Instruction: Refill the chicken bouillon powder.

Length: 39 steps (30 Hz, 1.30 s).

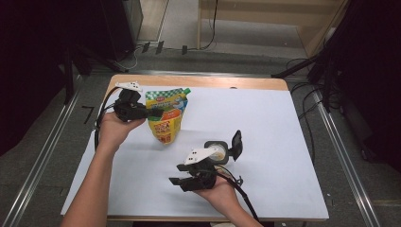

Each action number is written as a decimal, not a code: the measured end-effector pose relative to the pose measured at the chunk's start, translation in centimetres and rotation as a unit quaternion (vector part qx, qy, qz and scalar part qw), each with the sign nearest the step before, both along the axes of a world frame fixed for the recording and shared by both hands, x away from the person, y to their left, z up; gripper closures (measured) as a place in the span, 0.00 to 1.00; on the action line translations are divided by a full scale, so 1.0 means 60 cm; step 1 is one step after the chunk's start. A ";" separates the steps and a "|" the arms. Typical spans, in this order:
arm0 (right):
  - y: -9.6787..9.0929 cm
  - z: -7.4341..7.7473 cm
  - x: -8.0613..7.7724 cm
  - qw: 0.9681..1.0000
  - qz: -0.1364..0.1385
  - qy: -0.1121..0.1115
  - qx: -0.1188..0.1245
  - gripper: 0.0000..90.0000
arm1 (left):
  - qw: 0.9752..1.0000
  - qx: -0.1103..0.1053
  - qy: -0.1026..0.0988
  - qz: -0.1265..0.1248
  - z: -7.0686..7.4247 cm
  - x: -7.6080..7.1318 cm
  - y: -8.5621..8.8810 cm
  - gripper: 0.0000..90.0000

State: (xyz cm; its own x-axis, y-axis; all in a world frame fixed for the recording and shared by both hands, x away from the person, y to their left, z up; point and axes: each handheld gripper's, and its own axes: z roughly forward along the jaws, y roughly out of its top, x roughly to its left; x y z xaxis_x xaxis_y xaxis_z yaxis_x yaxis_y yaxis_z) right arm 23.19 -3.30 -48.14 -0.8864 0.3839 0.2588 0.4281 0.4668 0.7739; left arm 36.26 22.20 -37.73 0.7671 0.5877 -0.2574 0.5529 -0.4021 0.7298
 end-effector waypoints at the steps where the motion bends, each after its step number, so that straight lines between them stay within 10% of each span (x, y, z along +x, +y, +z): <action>1: 0.001 0.000 -0.001 1.000 -0.001 0.000 -0.001 0.55 | 1.000 0.000 0.001 -0.003 0.004 -0.003 -0.001 1.00; 28: 0.055 -0.027 0.006 1.000 0.006 -0.024 -0.004 0.55 | 1.000 -0.018 0.023 0.004 0.064 -0.078 0.018 1.00; 39: 0.083 -0.050 0.031 0.999 -0.051 -0.013 0.006 0.57 | 0.999 -0.024 0.030 0.002 0.075 -0.102 0.028 1.00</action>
State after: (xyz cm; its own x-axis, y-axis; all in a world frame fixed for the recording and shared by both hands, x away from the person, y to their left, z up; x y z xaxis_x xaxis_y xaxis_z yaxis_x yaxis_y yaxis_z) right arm 25.05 1.70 -51.13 -0.8491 0.4700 0.2412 0.4526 0.4119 0.7908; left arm 30.11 23.85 -33.23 0.7467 0.5770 -0.3309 0.5984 -0.3656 0.7129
